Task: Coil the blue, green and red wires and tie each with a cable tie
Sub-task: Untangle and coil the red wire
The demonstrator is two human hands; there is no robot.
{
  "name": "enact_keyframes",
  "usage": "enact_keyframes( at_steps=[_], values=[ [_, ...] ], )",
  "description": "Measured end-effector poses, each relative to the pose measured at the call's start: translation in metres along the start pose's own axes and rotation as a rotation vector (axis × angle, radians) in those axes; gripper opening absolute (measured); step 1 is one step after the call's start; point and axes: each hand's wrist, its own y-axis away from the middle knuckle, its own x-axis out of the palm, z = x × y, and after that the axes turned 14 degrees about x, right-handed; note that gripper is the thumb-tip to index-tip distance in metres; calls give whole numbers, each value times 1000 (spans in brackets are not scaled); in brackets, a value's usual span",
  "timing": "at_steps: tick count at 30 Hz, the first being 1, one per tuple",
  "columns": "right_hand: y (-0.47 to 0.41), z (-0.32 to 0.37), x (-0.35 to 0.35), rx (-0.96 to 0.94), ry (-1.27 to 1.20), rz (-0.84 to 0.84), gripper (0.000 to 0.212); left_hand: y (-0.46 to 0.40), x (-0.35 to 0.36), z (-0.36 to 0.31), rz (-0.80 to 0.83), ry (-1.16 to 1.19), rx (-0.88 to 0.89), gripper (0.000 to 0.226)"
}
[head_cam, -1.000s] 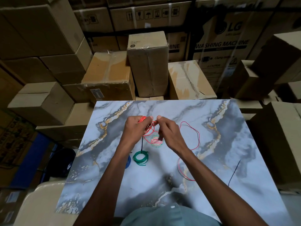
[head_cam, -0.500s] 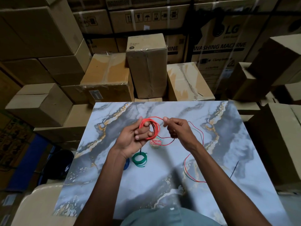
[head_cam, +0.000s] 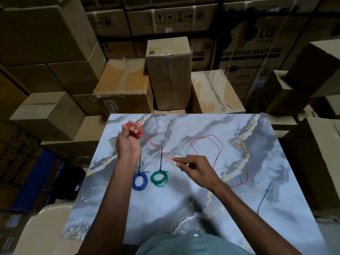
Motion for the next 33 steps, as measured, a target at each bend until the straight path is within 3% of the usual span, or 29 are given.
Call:
enact_keyframes(
  at_steps=[2, 5, 11, 15, 18, 22, 28, 31, 33],
  values=[
    [4, 19, 4, -84, 152, 28, 19, 7, -3, 12, 44, -341, 128, 28],
    [4, 50, 0, -183, 155, -9, 14, 23, -10, 34, 212, -721, 217, 30],
    [-9, 84, -26, -267, 174, -11, 14, 56, -12, 55, 539, -795, 97, 23],
    [-27, 81, -50, -207, 113, -132, 12, 68, -12, 52, 718, -676, -18, 37],
    [-40, 72, -64, -124, 79, -202, 15, 75, -3, 46, 655, -501, -205, 42],
    [-46, 54, -70, 2, -108, -234, 42, 78, 10, 32, 540, -306, -298, 28],
    [-39, 22, -70, 177, -312, -107, 56, 63, 18, 10, 196, 211, -364, 35],
    [-40, -2, -70, 214, -275, -157, 54, 47, 16, 4, 86, 257, -327, 29],
    [-43, -18, -71, 222, -20, -247, 52, 39, 15, 2, 48, 214, -318, 30]
  ],
)
